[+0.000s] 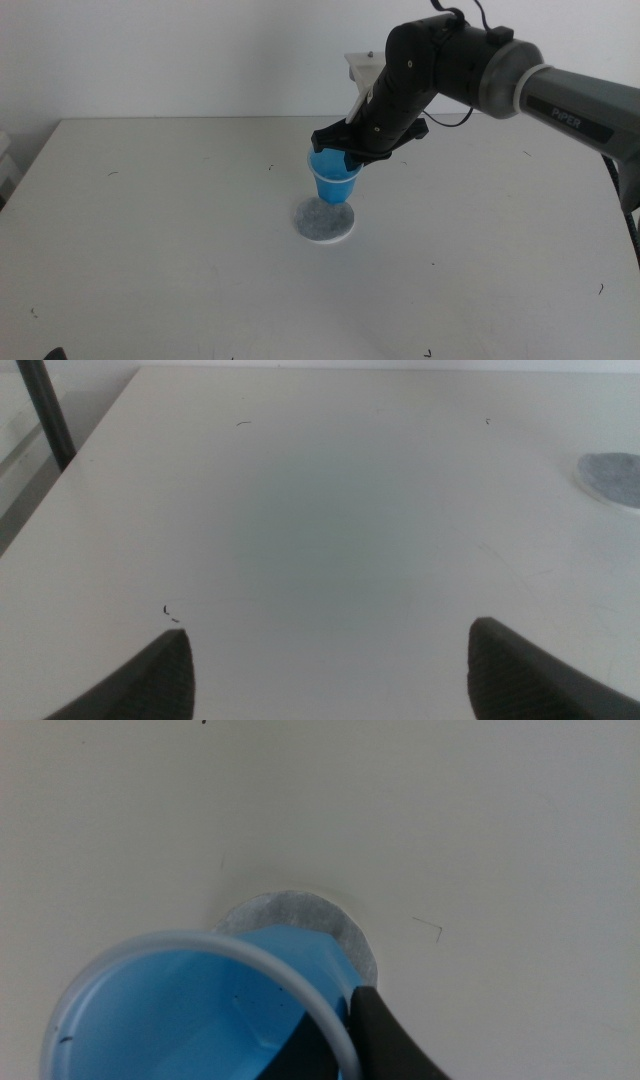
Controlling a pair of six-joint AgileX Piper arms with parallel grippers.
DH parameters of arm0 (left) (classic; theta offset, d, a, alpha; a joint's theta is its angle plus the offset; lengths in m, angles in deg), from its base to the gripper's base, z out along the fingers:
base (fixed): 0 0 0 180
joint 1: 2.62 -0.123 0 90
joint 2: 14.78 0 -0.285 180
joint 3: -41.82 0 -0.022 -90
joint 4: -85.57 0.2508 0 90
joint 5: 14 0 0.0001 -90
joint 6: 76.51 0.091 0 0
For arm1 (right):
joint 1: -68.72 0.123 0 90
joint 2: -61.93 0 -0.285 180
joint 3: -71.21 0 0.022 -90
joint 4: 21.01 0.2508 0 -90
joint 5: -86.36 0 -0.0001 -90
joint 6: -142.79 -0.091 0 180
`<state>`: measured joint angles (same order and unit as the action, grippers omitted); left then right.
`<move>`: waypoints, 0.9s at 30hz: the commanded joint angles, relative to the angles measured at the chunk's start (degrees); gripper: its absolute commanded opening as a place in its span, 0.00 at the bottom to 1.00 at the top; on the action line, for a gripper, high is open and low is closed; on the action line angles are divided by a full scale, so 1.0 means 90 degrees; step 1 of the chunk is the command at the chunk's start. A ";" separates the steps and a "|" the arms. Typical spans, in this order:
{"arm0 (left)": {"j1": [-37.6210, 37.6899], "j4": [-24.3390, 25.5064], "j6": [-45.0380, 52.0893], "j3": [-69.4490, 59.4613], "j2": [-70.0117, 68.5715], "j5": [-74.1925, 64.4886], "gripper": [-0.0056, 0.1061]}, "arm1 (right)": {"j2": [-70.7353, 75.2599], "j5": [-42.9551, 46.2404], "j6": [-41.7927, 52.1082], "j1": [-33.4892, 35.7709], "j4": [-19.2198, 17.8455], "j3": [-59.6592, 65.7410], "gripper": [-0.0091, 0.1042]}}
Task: Place an empty cup on a cup mat.
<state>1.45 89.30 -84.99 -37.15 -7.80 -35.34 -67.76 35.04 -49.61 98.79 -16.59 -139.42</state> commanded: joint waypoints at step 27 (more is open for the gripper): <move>-0.0007 0.0002 -0.0069 0.0037 -0.0022 0.0427 0.99 | -0.0299 0.0161 0.0121 0.0052 0.0290 -0.0199 0.19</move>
<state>1.45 89.30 -84.99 -37.15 -7.80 -35.34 -74.04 36.18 -49.55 99.13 -14.25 -139.80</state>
